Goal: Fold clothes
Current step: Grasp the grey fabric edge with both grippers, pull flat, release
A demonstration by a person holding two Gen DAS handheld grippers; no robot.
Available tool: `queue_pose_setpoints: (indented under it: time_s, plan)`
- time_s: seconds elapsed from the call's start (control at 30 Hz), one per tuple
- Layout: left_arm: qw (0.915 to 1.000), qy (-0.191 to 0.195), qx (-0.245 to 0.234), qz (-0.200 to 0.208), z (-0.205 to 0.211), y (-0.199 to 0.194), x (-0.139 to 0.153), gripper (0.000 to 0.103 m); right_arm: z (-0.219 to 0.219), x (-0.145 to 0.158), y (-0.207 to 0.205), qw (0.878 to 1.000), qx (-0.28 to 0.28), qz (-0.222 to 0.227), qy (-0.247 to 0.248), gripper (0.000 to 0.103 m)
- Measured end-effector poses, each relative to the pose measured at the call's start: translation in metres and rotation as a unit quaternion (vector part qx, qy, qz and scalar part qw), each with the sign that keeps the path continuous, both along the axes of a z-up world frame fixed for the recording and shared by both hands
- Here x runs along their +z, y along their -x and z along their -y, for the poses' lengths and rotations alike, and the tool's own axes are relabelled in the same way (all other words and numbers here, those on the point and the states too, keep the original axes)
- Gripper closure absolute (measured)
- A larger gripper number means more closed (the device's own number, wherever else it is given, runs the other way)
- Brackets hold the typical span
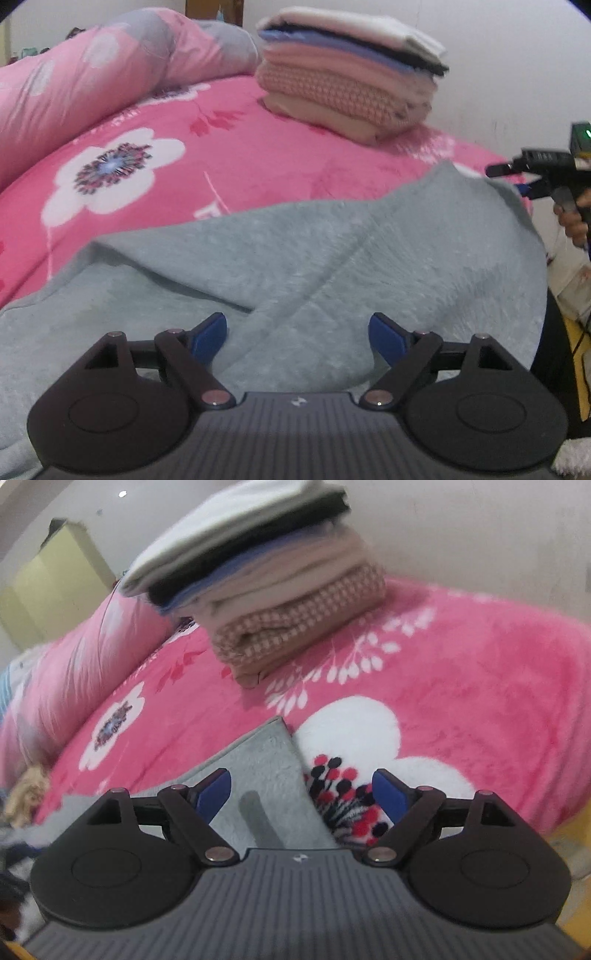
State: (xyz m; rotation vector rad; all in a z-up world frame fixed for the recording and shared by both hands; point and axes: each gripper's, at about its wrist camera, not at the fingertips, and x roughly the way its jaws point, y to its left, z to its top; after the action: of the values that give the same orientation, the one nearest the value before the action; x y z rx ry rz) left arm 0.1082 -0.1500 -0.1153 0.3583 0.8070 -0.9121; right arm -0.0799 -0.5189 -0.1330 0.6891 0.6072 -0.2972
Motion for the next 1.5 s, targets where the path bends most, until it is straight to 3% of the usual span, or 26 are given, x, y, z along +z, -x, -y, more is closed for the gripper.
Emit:
queue_pose_setpoints:
  time_s: [0.03, 0.1, 0.17, 0.23, 0.27, 0.33, 0.43, 0.57, 0.6, 0.7, 0.8, 0.9, 1.0, 1.07, 1.17, 1.23, 1.37, 1.43, 1.5]
  plan:
    - [1.0, -0.003, 0.0, 0.003, 0.002, 0.003, -0.001, 0.018, 0.005, -0.007, -0.006, 1.0, 0.013, 0.001, -0.024, 0.02]
    - [0.9999, -0.008, -0.001, 0.011, 0.005, 0.009, -0.001, 0.02, 0.008, -0.01, -0.016, 0.999, 0.024, -0.006, -0.027, 0.022]
    - [0.9997, -0.012, 0.002, 0.02, 0.005, 0.014, 0.0, 0.025, 0.009, -0.009, -0.025, 0.999, 0.03, -0.007, -0.018, 0.04]
    - [0.9994, -0.012, 0.017, 0.029, 0.006, 0.016, 0.001, 0.03, 0.014, -0.007, -0.032, 0.999, 0.039, 0.004, -0.024, 0.089]
    - [0.9991, -0.01, 0.027, 0.032, 0.006, 0.017, 0.001, 0.033, 0.017, -0.005, -0.033, 0.998, 0.044, 0.019, -0.037, 0.096]
    - [0.9984, -0.006, 0.045, 0.034, 0.005, 0.019, 0.001, 0.039, 0.022, 0.001, -0.034, 0.995, 0.056, 0.056, -0.054, 0.1]
    - [0.9976, -0.002, 0.054, 0.044, 0.005, 0.024, 0.001, 0.052, 0.017, 0.022, -0.013, 0.982, 0.081, 0.157, -0.061, 0.1]
    - [0.9971, -0.003, 0.048, 0.059, 0.0, 0.033, 0.005, 0.073, 0.0, 0.051, 0.051, 0.943, 0.135, 0.298, -0.057, 0.1]
    - [0.997, -0.001, 0.045, 0.063, -0.002, 0.036, 0.008, 0.074, -0.005, 0.056, 0.073, 0.931, 0.149, 0.328, -0.052, 0.1]
    - [0.9969, 0.012, 0.029, 0.072, -0.014, 0.048, 0.017, 0.075, -0.018, 0.057, 0.128, 0.911, 0.182, 0.368, -0.046, 0.1]
    - [0.9972, 0.02, 0.017, 0.071, -0.026, 0.06, 0.023, 0.075, -0.03, 0.038, 0.177, 0.914, 0.209, 0.344, -0.054, 0.098]
    - [0.9974, 0.025, 0.012, 0.066, -0.039, 0.072, 0.027, 0.069, -0.029, 0.015, 0.194, 0.95, 0.179, 0.25, -0.06, 0.095]
    - [0.9977, 0.035, 0.013, 0.057, -0.049, 0.078, 0.031, 0.063, -0.026, -0.008, 0.209, 0.976, 0.144, 0.15, -0.065, 0.087]
    - [0.9971, 0.049, 0.018, 0.055, -0.056, 0.08, 0.035, 0.057, -0.01, 0.0, 0.216, 0.98, 0.09, 0.164, -0.06, 0.08]
    - [0.9956, 0.073, 0.03, 0.052, -0.065, 0.081, 0.04, 0.055, 0.007, 0.027, 0.204, 0.975, 0.047, 0.215, -0.041, 0.071]
    - [0.9938, 0.092, 0.04, 0.047, -0.07, 0.08, 0.041, 0.053, 0.002, 0.049, 0.165, 0.97, 0.071, 0.231, -0.017, 0.069]
    - [0.9884, 0.13, 0.069, 0.038, -0.08, 0.081, 0.037, 0.051, -0.048, 0.067, 0.049, 0.952, 0.209, 0.216, -0.052, 0.065]
    - [0.9855, 0.141, 0.089, 0.031, -0.088, 0.082, 0.033, 0.051, -0.092, 0.068, -0.012, 0.939, 0.29, 0.176, -0.063, 0.063]
    - [0.9823, 0.15, 0.11, 0.025, -0.097, 0.082, 0.03, 0.051, -0.144, 0.07, -0.068, 0.928, 0.354, 0.117, -0.029, 0.063]
